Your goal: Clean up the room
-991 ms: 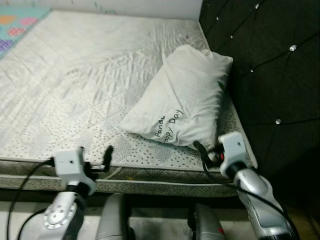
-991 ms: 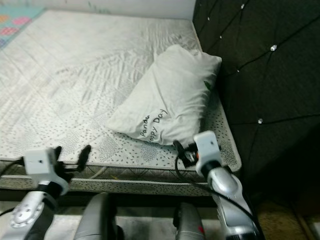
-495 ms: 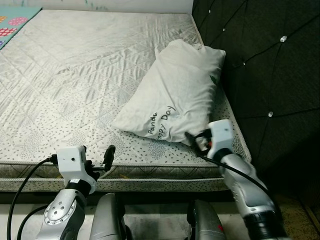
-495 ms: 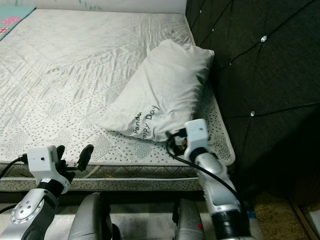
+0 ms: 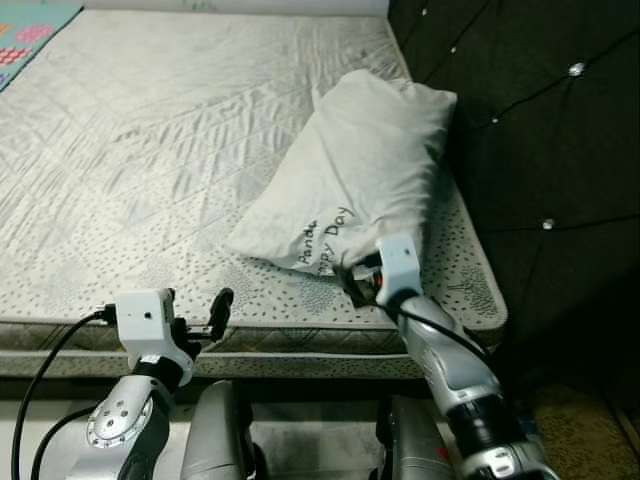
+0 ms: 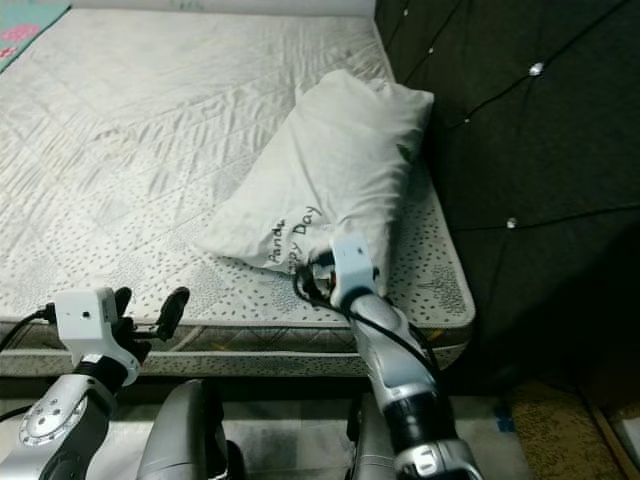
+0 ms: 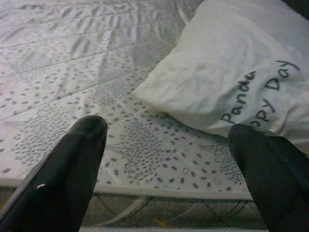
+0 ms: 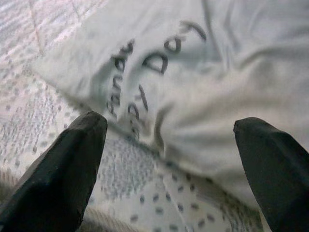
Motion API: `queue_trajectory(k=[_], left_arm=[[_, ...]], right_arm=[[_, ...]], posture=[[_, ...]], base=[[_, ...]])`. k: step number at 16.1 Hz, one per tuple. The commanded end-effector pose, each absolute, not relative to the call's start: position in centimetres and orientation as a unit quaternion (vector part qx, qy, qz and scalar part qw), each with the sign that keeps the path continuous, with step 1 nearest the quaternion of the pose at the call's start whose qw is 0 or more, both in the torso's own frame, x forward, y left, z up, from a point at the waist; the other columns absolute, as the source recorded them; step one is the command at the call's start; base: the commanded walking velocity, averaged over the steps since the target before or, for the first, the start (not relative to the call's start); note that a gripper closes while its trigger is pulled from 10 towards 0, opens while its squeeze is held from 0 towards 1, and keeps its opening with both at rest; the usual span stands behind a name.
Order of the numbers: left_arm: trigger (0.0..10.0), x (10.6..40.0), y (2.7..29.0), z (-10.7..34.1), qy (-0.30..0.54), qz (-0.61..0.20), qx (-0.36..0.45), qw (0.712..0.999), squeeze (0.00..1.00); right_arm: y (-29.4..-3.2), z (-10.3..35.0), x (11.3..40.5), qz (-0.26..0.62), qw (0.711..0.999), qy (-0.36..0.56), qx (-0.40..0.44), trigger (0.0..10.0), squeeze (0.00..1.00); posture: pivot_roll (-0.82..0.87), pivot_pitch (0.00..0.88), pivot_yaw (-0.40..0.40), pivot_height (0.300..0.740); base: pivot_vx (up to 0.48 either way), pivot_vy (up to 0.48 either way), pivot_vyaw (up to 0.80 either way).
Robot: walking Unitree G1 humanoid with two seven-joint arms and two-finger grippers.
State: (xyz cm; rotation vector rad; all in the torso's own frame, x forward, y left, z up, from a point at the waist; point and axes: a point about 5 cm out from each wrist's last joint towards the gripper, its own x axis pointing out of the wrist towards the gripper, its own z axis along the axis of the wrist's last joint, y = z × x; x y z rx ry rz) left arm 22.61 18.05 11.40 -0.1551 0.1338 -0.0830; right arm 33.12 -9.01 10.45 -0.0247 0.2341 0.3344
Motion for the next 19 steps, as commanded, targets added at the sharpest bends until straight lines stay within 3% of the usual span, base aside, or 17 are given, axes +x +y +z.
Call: queue_trajectory(k=[1,11,15,19], left_arm=[[10.0,22.3,18.2,11.7,0.069,-0.039,-0.07,0.994,0.0],[10.0,22.2,17.4,12.3,0.069,-0.05,-0.078,0.993,0.0],[10.0,22.1,17.9,12.6,0.066,-0.048,-0.072,0.994,0.0],[10.0,22.3,17.9,13.2,0.048,-0.038,-0.075,0.995,0.0]], right_arm=[[-9.0,10.7,33.5,0.143,0.984,0.103,-0.012,10.0,0.0],[-6.9,11.6,33.4,0.119,0.991,0.055,0.019,10.0,0.0],[-6.5,11.7,33.3,0.126,0.991,0.045,0.026,10.0,0.0],[-6.6,13.1,33.3,0.117,0.992,-0.009,0.038,10.0,0.0]], posture=[[-0.02,0.177,-0.014,0.596],[-0.01,0.229,0.019,0.596],[0.0,0.234,0.024,0.576],[-0.01,0.234,0.011,0.576]], base=[[0.0,0.0,0.0],[0.0,0.0,0.0],[0.0,0.0,0.0],[0.0,0.0,0.0]])
